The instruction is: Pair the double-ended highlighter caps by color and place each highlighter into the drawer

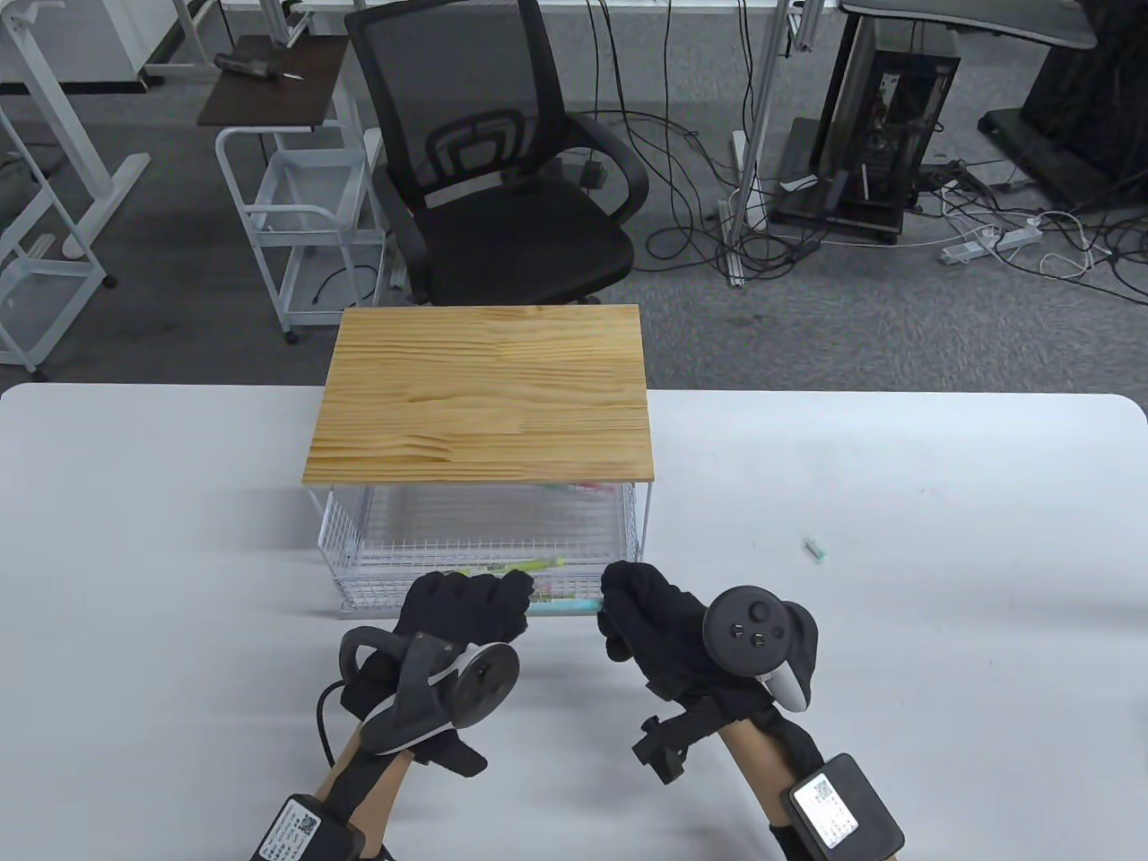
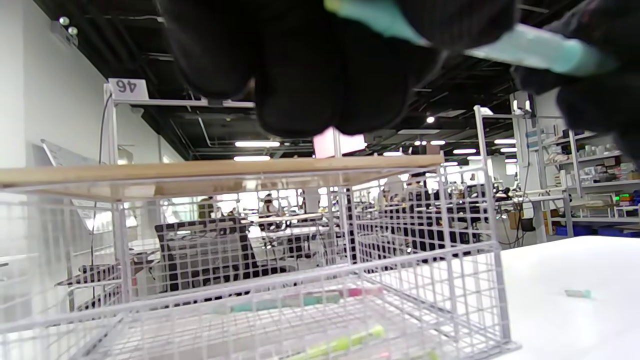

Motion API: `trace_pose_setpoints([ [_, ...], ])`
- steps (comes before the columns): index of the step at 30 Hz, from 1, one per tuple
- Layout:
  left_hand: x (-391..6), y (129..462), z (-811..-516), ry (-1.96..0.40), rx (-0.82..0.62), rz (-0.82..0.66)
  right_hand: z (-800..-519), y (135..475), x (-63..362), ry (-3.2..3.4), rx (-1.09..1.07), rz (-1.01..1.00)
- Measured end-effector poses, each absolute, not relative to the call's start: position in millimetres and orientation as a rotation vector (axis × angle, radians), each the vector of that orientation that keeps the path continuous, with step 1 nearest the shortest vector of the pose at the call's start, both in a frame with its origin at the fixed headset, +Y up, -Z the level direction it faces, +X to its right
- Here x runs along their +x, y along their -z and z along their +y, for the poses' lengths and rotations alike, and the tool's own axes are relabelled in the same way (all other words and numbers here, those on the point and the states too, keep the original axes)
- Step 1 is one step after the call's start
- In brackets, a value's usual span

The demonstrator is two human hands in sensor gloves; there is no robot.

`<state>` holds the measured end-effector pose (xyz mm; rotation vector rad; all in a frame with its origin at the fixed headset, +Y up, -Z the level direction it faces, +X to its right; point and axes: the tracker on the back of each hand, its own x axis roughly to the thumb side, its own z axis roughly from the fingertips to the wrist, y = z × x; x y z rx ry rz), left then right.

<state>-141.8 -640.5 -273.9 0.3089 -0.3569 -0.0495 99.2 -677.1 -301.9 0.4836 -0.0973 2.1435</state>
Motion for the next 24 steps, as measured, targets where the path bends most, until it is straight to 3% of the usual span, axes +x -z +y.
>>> trace_pose_setpoints([
  [24,-144,269,-638,-0.05,0.374,-0.456,-662,294,102,-2.042,0.565,-0.151],
])
